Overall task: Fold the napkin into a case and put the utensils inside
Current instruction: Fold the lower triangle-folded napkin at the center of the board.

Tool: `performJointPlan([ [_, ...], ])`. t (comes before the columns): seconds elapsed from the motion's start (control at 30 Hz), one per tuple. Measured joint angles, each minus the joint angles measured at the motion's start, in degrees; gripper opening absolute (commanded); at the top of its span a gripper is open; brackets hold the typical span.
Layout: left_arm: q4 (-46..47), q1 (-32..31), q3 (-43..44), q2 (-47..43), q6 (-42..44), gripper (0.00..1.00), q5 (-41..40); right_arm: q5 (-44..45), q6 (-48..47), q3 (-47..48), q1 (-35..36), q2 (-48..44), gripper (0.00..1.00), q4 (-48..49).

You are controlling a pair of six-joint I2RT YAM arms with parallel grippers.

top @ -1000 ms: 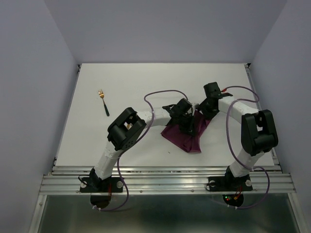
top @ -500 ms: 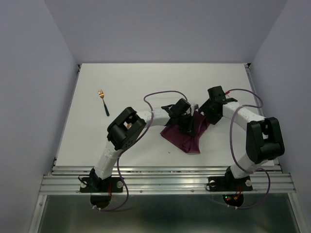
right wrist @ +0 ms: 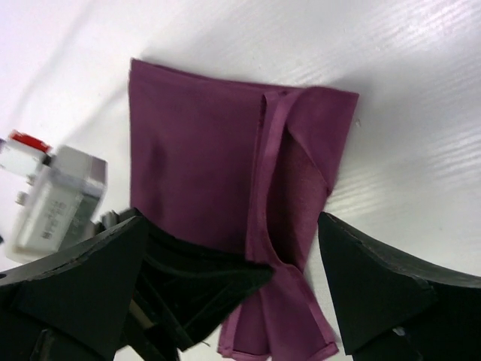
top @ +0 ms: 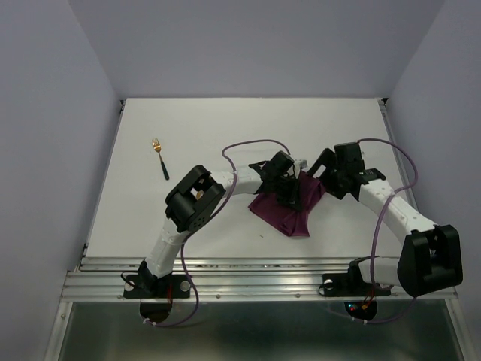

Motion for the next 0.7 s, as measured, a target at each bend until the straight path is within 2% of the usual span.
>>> performJointPlan([
  [0.13,0.02,0.07,0.0,0.0,0.0,0.0,0.22,-1.9,-1.7,-4.48,0.0,-2.32,0.99,0.42],
  [0.23,0.04,0.07,0.0,0.0,0.0,0.0,0.37,-3.67,-2.08,-7.87,0.0,-2.71,0.89,0.57],
  [0.3,0.31,0.11,-0.2,0.0,0.0,0.0,0.57,-4.48,-2.1,-9.4,0.0,-2.91,0.79,0.61],
  [0.33,0.42,0.2,-0.39,0.0,0.0,0.0,0.66,-5.03,-2.14,-10.1,0.0,-3.02,0.7,0.7],
  [0.4,0.39,0.22,-0.72,0.0,0.0,0.0,0.7,-5.88,-2.14,-10.78,0.0,-3.02,0.61,0.98],
  [0.43,0.39,0.26,-0.92,0.0,0.0,0.0,0.7,-6.45,-2.14,-10.86,0.0,-2.95,0.51,1.05],
  [0.47,0.37,0.28,-1.01,-0.02,0.0,0.0,0.7,-6.78,-2.12,-10.86,-0.02,-2.82,0.48,1.42],
  [0.53,0.44,0.31,-1.03,0.0,0.0,0.0,0.7,-7.3,-2.16,-10.86,-0.02,-2.43,0.45,2.4],
  [0.7,0.42,0.31,-1.03,0.0,0.0,0.0,0.7,-8.13,-3.5,-10.12,-0.02,0.55,0.43,3.34],
])
